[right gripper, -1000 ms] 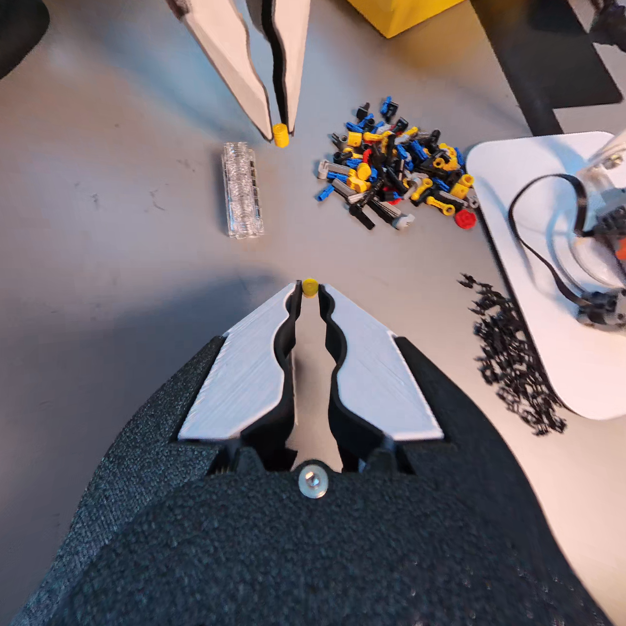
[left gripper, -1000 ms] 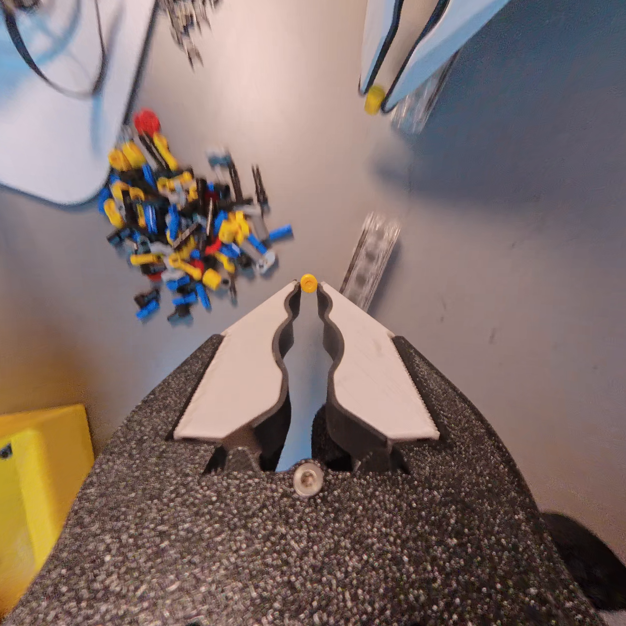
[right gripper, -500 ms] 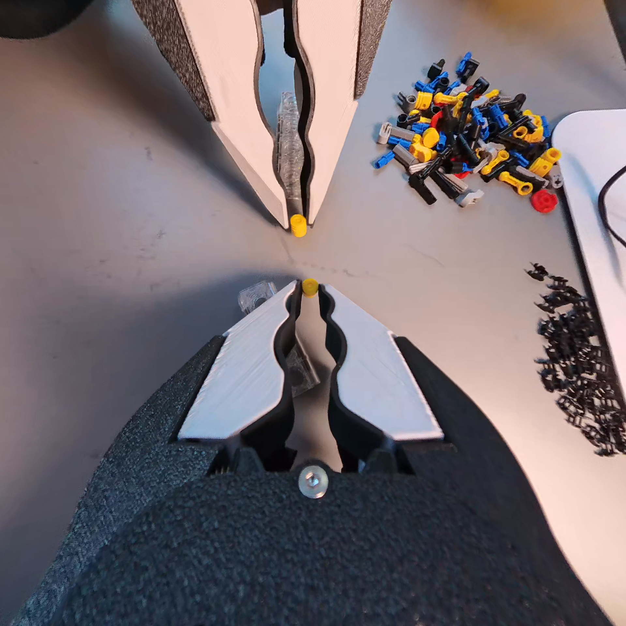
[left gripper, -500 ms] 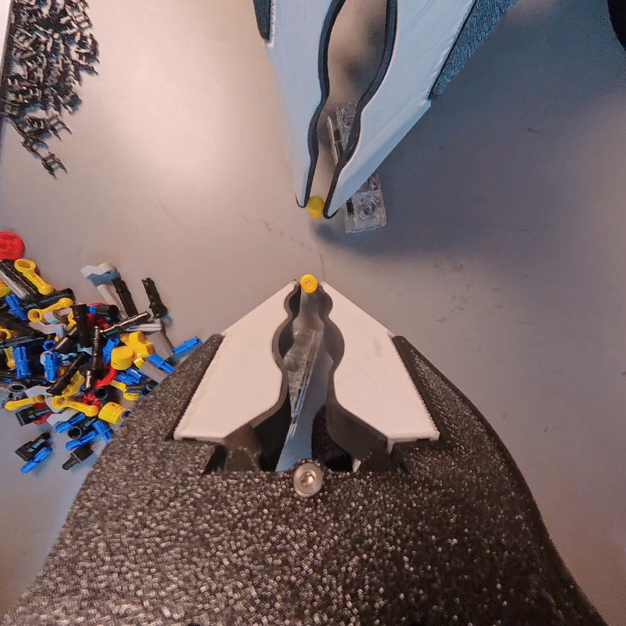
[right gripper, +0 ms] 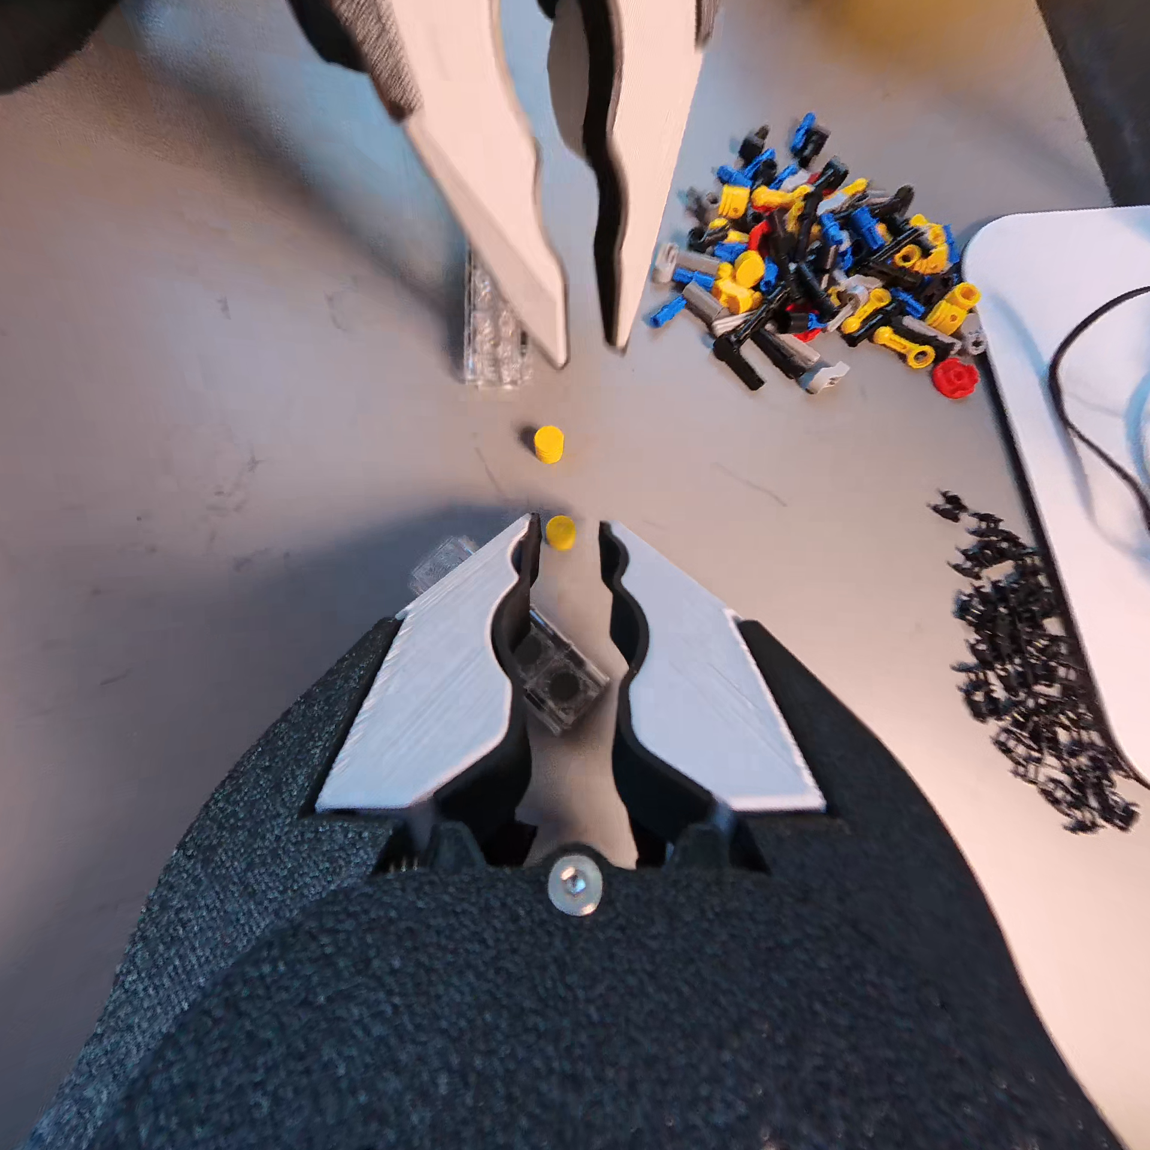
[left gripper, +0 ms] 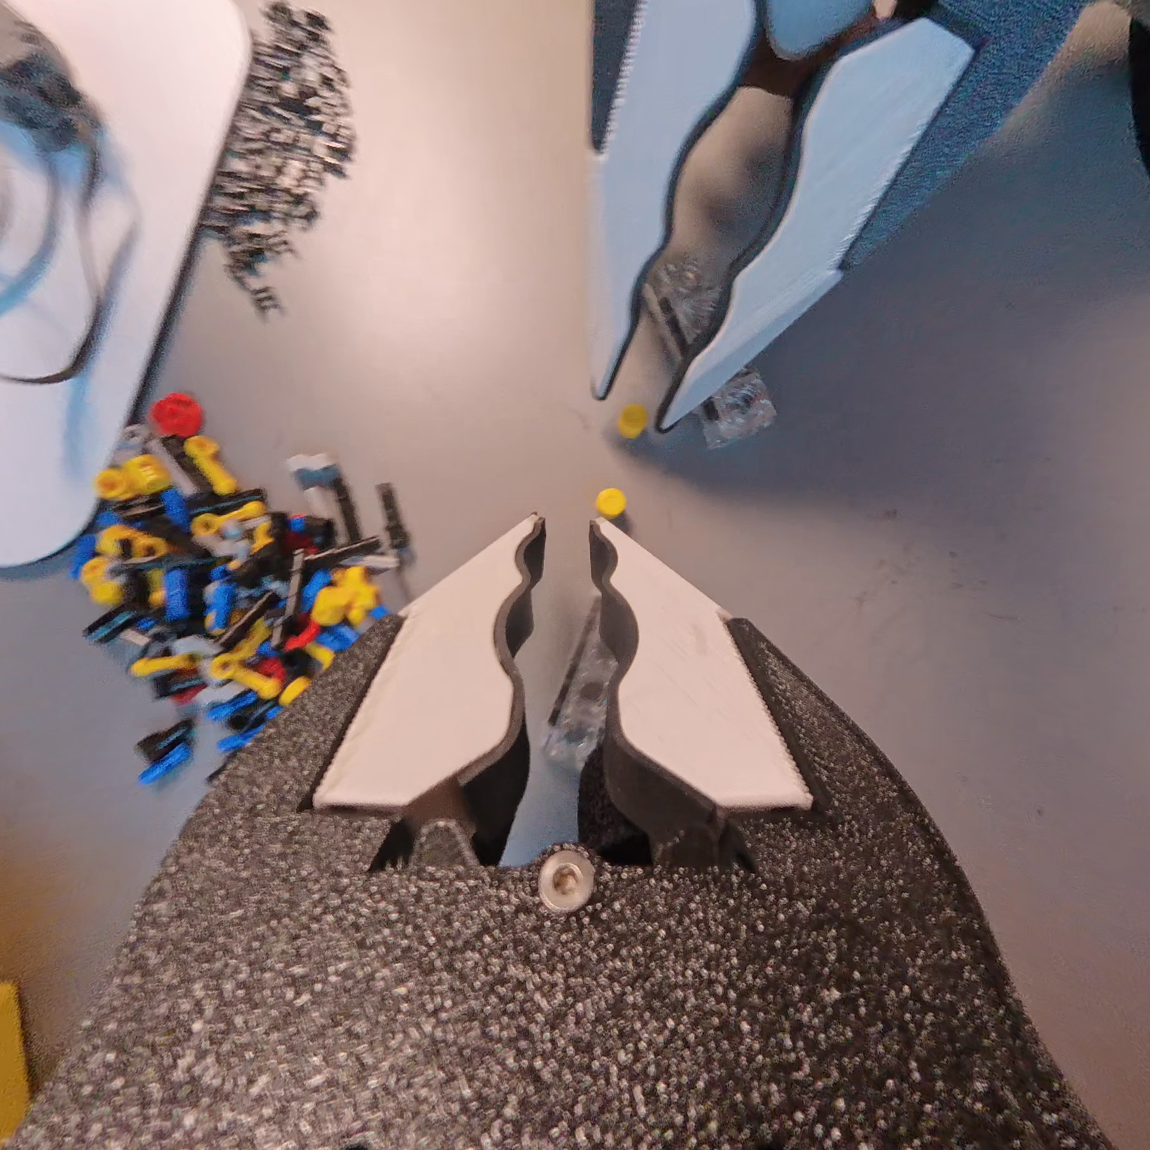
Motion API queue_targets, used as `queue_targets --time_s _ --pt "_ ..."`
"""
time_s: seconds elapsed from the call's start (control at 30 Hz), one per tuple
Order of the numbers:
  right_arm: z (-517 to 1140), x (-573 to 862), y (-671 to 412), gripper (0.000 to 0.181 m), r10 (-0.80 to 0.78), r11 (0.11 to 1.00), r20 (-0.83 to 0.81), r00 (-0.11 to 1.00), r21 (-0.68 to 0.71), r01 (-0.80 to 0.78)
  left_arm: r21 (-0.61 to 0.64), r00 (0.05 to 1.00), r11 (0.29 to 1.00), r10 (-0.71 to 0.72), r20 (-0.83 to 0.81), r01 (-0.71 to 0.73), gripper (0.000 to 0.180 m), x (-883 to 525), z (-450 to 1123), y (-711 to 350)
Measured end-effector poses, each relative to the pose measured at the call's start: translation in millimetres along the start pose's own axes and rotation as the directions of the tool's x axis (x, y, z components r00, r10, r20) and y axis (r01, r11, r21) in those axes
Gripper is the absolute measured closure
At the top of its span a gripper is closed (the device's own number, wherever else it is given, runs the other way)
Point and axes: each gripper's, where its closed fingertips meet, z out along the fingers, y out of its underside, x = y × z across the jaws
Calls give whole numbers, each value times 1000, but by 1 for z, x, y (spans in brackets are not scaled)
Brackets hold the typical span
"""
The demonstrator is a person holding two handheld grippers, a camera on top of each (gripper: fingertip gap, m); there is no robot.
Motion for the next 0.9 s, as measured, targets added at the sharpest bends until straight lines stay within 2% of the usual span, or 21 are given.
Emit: queue_targets --time_s 0.1,0.2,0.33,0.63,0.9 --pt "-21 13 -14 161 32 995 -48 998 94 -28 86 984 991 -110 138 99 168 -44 -29 5" --pt "-39 30 -24 161 67 984 -113 991 175 -47 107 951 984 -166 260 143 168 -79 -36 23" --pt "-45 39 -24 161 72 978 -165 984 207 -37 118 947 982 -175 269 148 167 -86 -28 29" --pt "-34 33 -22 161 52 983 -146 988 184 -24 57 956 996 -88 280 75 170 -79 -5 27" --pt "-30 29 -22 161 43 983 -130 991 183 -19 73 962 993 -112 248 97 174 -78 5 26"
